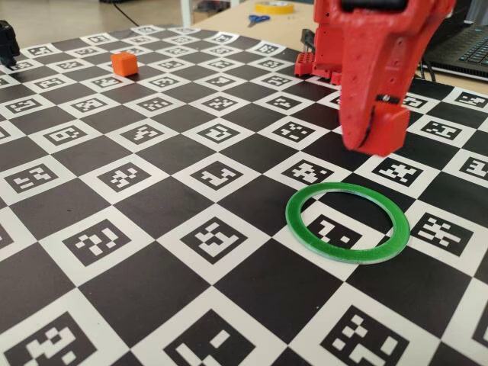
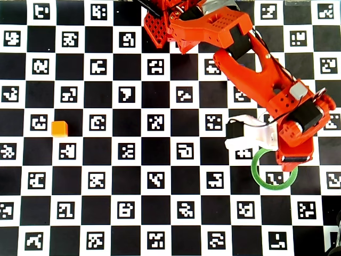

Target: Grab the red cube then put it in the green circle then put the blue cube on top and finally the orange cube on top

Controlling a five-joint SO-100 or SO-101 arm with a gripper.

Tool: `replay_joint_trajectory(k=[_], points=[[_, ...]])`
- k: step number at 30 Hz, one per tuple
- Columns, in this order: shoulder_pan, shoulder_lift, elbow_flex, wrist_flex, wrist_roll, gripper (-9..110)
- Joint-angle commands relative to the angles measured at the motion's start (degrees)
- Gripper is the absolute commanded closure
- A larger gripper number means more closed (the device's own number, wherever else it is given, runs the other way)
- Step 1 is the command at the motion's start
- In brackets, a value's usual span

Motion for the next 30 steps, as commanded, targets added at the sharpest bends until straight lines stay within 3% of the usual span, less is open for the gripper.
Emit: replay_joint_trajectory(k=[1, 30], points=[[0.9, 1.2, -5.4, -1.1, 1.0, 92], [0.1, -6.1, -5.3, -7.4, 2.7, 92]])
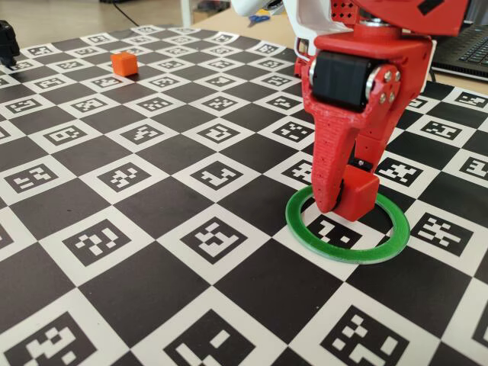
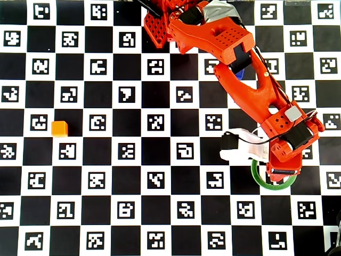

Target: Grab the red cube then put it in the green circle then put the blue cube on top and finally the orange cube on top

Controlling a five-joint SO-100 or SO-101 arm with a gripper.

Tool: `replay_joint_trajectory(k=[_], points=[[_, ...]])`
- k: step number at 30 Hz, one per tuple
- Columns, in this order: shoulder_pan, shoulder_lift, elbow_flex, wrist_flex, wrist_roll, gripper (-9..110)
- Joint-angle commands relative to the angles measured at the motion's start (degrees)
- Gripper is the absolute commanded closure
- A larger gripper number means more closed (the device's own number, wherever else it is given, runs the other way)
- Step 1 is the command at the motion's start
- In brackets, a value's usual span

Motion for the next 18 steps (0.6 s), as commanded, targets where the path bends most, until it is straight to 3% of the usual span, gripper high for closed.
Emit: replay_joint_trajectory(k=[1, 18], points=[[-0.5, 2.0, -5.2, -1.0, 0.7, 92], [-1.5, 0.7, -4.0, -2.2, 0.4, 91]])
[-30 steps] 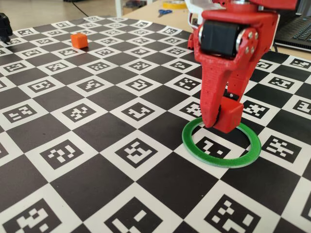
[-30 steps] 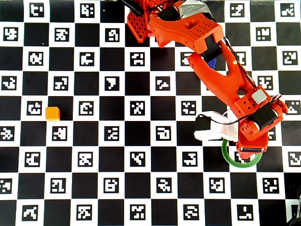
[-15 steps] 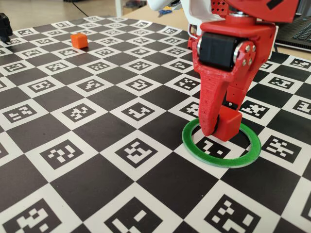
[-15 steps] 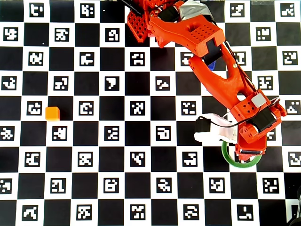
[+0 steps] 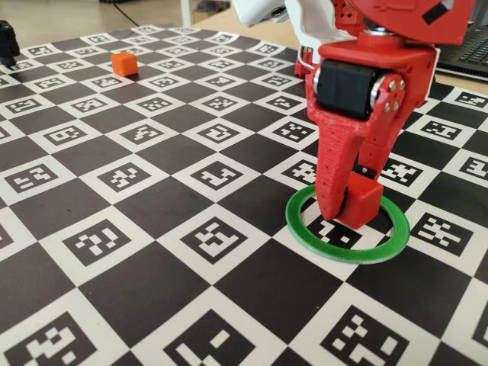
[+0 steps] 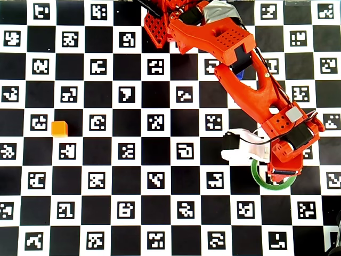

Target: Grab the red cube then put it in the green circle then put the blue cube on top and finally the orange cube on top

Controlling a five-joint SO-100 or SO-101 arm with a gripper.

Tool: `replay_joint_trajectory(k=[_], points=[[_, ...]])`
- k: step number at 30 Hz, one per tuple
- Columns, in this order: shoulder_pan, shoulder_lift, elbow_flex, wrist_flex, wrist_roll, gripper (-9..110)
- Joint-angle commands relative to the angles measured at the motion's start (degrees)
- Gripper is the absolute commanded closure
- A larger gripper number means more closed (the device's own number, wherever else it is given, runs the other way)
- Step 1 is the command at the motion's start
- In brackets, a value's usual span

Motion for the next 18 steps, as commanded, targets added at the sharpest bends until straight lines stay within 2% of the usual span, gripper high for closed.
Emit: replay_joint_trajectory(k=[1, 8, 15, 18], points=[[-0.7, 1.7, -4.0, -1.1, -0.5, 91], [-0.4, 1.4, -3.7, -1.0, -0.2, 91], [-0.3, 1.6, -3.9, -0.7, -0.8, 72], [-0.2, 1.6, -4.1, -0.4, -0.6, 68]])
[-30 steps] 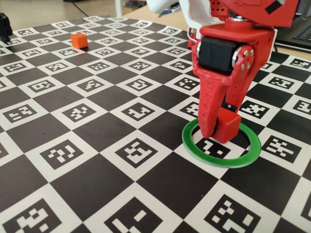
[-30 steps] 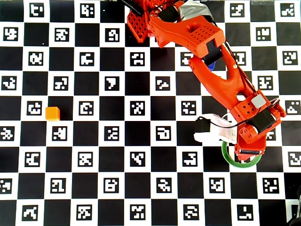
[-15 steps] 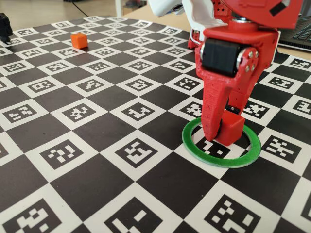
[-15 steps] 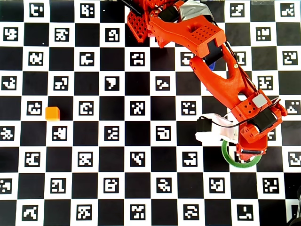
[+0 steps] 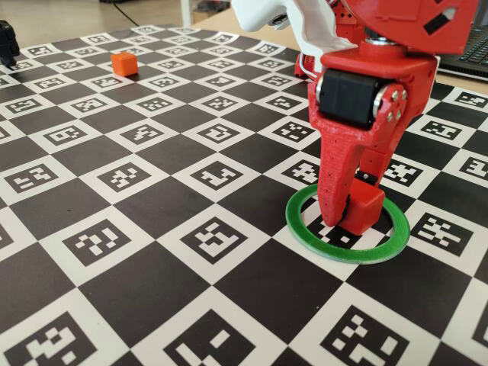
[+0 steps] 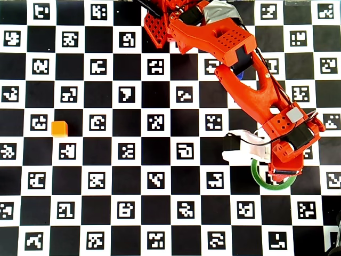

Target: Grab the red cube then put it in the green circle then put the blue cube on top and finally the orange cube on top

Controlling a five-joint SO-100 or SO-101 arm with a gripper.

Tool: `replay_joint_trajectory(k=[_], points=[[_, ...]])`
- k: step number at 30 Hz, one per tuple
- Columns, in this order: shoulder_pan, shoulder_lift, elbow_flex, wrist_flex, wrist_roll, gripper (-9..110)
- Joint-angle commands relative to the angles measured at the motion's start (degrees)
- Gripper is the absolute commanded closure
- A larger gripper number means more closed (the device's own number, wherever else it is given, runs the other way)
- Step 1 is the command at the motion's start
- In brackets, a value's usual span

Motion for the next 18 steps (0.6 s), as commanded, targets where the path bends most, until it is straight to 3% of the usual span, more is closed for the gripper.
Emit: replay_joint_trajectory(k=[1, 18], points=[[-0.1, 2.5, -4.2, 0.5, -0.1, 66], [0.4, 5.1, -6.3, 4.0, -0.2, 62]])
